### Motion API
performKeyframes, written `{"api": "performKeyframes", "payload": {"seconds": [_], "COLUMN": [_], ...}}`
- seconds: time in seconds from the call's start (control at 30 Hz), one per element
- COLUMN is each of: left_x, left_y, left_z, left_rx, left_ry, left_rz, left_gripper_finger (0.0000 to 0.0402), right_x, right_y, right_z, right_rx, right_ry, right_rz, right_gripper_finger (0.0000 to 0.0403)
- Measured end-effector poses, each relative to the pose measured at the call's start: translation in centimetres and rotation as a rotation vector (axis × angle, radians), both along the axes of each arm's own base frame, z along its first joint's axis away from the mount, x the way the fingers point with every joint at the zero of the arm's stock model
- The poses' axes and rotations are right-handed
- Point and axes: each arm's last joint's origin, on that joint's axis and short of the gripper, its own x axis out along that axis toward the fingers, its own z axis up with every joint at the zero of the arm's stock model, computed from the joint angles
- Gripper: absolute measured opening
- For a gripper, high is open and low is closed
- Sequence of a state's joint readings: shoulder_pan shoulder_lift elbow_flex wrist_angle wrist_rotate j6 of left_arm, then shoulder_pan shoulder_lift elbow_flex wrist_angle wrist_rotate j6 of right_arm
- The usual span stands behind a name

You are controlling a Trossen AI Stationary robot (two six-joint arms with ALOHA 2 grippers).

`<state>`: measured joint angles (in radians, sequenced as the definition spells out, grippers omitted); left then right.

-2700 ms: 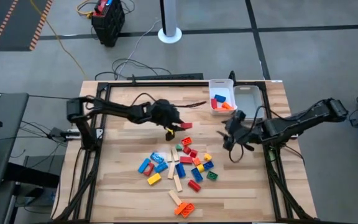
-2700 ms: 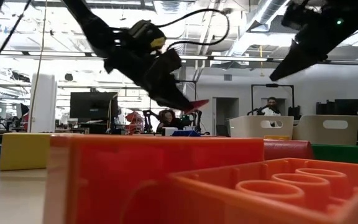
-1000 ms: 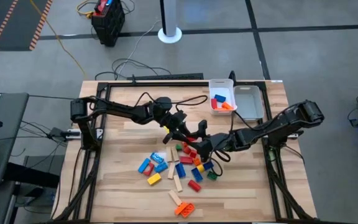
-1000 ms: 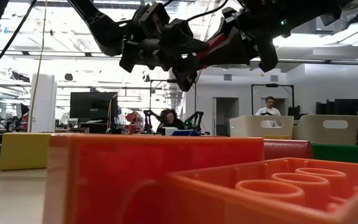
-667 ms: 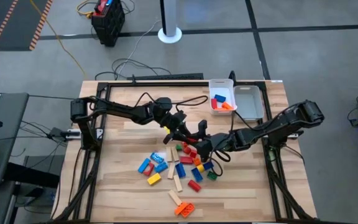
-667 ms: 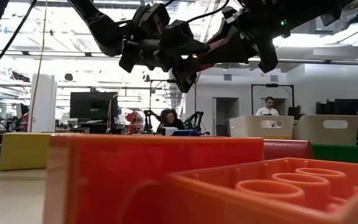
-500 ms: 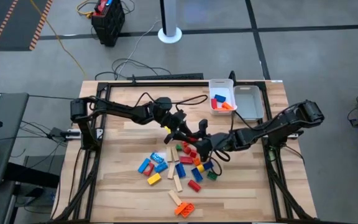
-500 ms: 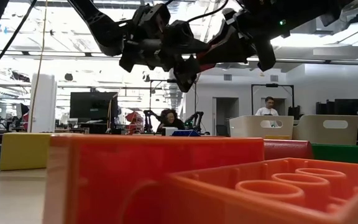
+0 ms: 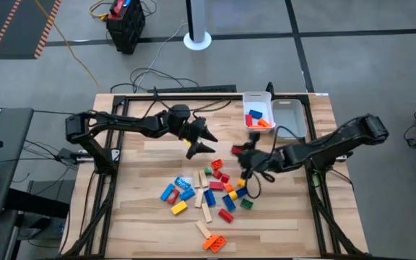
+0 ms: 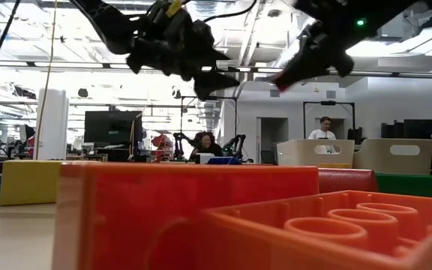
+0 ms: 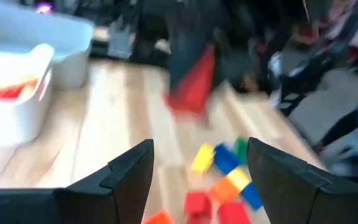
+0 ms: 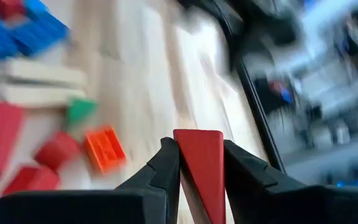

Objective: Sort blocks by size
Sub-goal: Put the large red triangular wooden block into the white bin

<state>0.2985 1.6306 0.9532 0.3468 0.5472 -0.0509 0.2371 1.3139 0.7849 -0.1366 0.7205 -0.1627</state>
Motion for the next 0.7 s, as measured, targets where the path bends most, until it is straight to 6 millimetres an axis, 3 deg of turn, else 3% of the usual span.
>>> {"api": "performKeyframes", "payload": {"seconds": [0.2,0.37,0.53,0.7], "left_x": [-0.9,-1.1,-1.4,-2.8], "left_y": [-2.2,-4.6,-6.3,-7.8], "left_z": [-2.6,-3.5,-3.2,-1.9], "left_rx": [0.126,0.178,0.241,0.29], "left_ry": [0.098,0.155,0.19,0.244], "left_rz": [0.189,0.24,0.293,0.31], "left_gripper_finger": [0.0249,0.0249,0.0249,0.0249], "right_x": [-4.2,-7.5,-9.5,-10.3], "right_y": [-3.3,-6.0,-8.5,-10.8], "right_z": [0.5,0.2,0.1,-0.1], "right_rx": [0.196,0.319,0.363,0.404], "right_ry": [0.01,-0.023,-0.034,-0.007], "right_rz": [-0.347,-0.681,-0.941,-1.058], "right_gripper_finger": [0.0123,0.0124,0.0124,0.0125]}}
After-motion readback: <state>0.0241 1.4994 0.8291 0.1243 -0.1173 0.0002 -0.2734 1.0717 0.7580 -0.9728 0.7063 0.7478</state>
